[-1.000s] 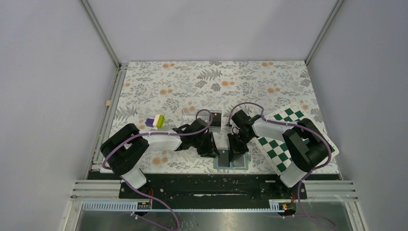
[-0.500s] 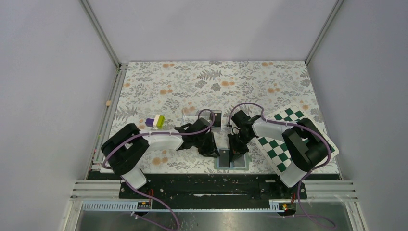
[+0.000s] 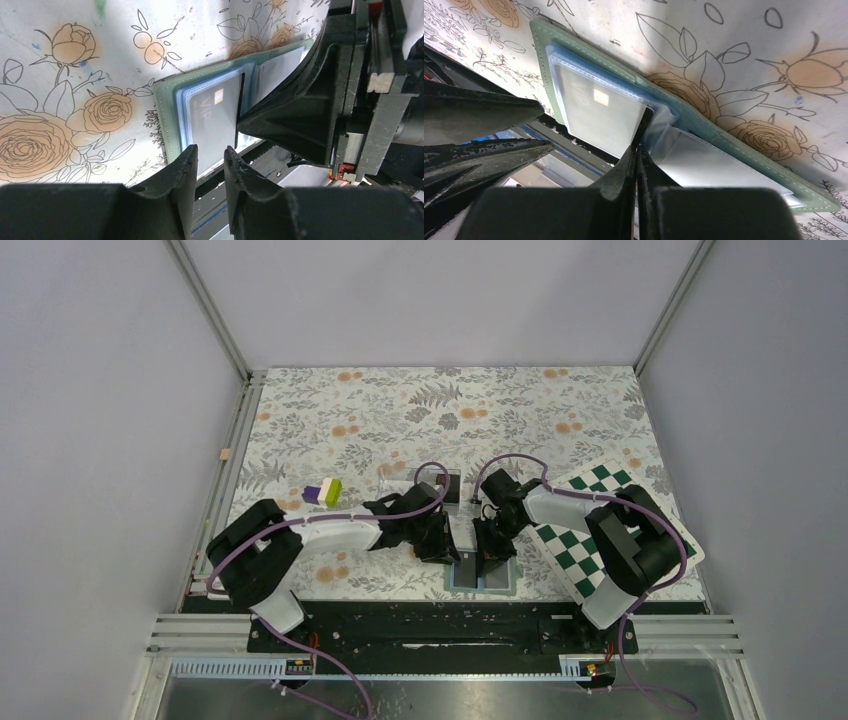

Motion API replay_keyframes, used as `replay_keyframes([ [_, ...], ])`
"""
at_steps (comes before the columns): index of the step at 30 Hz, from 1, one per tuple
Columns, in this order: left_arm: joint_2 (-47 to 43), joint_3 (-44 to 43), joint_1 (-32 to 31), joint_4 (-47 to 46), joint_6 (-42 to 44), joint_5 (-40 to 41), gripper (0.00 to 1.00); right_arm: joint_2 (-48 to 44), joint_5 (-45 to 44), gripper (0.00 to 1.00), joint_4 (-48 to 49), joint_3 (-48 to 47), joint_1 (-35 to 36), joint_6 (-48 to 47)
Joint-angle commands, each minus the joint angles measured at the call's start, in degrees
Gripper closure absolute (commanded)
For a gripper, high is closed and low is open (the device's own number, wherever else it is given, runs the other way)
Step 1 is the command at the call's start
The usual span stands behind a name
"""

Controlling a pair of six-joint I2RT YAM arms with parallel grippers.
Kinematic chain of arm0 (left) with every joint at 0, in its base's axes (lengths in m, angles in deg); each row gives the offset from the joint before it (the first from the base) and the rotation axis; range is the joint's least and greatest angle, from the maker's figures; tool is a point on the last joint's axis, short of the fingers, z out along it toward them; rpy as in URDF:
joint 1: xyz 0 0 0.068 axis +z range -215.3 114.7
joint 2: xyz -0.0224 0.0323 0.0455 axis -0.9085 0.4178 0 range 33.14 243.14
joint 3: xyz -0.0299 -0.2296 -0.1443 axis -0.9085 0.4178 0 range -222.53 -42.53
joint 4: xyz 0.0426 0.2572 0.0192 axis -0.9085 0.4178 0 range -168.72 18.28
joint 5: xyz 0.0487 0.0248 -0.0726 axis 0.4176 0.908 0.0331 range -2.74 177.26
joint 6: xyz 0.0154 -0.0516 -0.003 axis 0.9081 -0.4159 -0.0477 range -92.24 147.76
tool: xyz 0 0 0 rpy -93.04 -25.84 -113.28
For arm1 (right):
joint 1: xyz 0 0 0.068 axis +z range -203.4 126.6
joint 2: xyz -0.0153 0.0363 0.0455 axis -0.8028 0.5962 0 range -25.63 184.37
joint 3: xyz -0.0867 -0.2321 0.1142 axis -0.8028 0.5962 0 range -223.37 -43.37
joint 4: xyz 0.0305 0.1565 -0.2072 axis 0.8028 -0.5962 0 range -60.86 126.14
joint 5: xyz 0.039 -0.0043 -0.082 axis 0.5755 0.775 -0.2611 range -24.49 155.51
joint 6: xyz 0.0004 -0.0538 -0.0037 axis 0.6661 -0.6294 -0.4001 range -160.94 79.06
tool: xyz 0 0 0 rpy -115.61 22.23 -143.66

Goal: Put the credit cards into the card holder
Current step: Insert the credit card into the card holder.

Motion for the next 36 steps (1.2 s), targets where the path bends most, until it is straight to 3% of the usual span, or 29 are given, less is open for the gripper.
replay_keyframes([
  [1,1.5,-2.5,-0.4,-0.1,1.0,0.9,0.72,0.5,0.5,0.99,-0.1,-0.5,0.4,-0.4],
  [8,4.5,-2.7,-0.9,-1.7,1.1,-0.8,0.69,0.4,0.6,0.99,-0.3,-0.6,0.4,-0.4],
  [14,3.6,-2.3,-1.1,-4.9,0.1,-2.4,0.76,0.1,1.2,0.99,-0.3,-0.8,0.4,-0.5],
  [20,0.9,-2.1,-1.0,-6.3,-0.7,-3.0,0.76,-4.2,1.3,0.96,-1.5,-2.0,0.4,0.0],
  [30,0.6,-3.3,-1.1,-6.2,-1.0,-4.3,0.72,-13.2,-8.3,0.9,-11.8,-7.2,0.2,-2.6],
  [36,2.5,-4.0,-1.4,-6.2,-0.7,-4.5,0.69,-15.3,-8.9,0.9,-13.1,-6.5,-2.2,-3.3],
])
